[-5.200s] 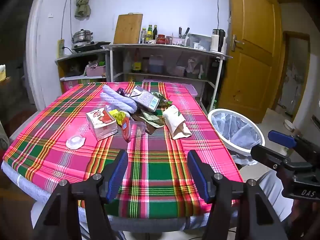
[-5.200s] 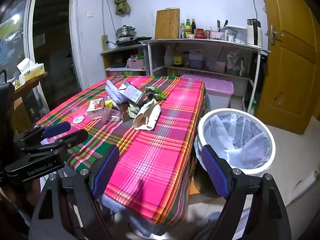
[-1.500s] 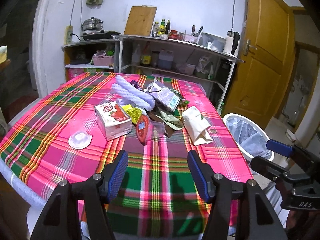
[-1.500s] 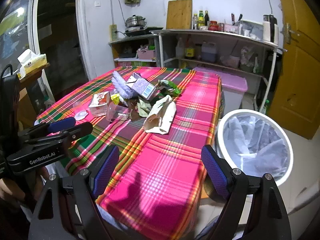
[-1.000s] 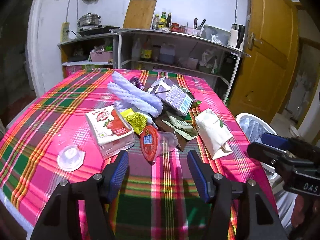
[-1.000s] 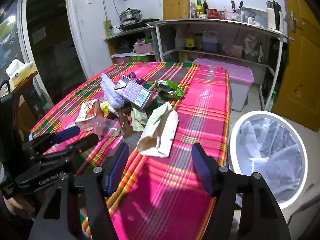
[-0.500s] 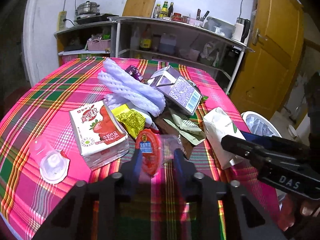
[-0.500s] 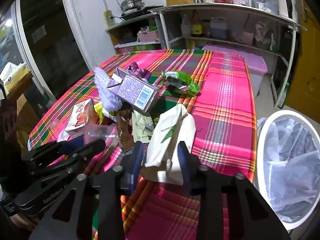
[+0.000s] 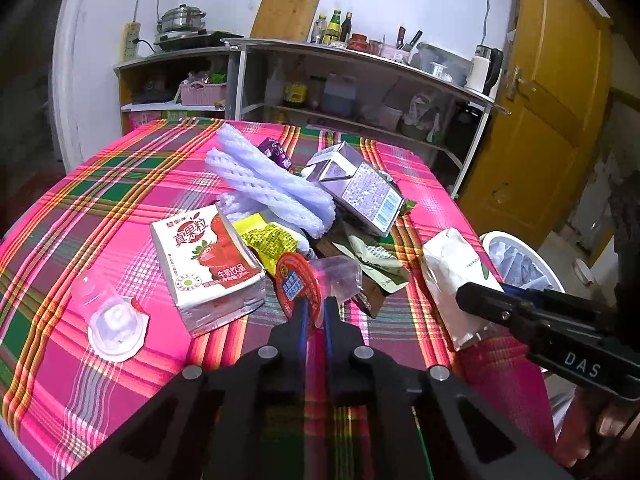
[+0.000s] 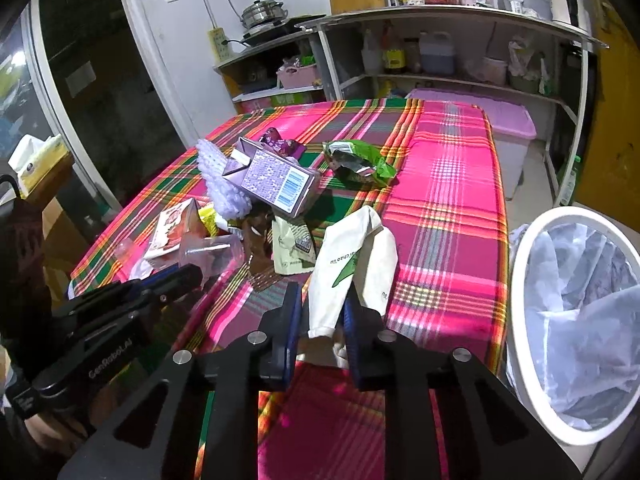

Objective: Collect trash
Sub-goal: 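Reach the right gripper to the white paper bag and grasp it, then carry the white paper bag over the bin and open the right gripper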

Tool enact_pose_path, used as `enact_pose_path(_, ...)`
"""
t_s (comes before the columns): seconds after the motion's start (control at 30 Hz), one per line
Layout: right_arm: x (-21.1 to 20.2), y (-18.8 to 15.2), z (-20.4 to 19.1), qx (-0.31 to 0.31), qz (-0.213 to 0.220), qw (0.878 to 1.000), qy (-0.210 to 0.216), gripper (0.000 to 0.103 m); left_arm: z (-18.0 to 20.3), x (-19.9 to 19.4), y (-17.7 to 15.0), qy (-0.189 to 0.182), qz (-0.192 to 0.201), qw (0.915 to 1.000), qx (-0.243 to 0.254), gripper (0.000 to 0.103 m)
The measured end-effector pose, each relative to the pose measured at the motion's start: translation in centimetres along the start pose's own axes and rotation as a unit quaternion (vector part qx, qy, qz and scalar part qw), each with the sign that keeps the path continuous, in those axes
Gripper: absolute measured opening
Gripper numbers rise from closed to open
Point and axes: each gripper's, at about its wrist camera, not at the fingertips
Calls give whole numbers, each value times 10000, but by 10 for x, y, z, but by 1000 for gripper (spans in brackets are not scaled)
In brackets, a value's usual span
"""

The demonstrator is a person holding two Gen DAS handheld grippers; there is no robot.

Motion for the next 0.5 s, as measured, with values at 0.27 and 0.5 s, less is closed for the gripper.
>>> enact_pose_path(0.27, -24, -1, 2, 13, 169, 9999, -15, 20, 12, -21, 2, -161, 118, 9998, 26, 6)
enact_pose_path(0.5, -45, -4, 12, 105, 311, 9994, -113, 20, 25, -31, 4, -290, 163, 9994, 94, 6)
Point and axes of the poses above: each gripper's, at about its wrist camera, not at the fingertips, and x roughly the way its jaws point, z to its right, y to its top, and after that the axes turned 11 degrees about z, right-handed
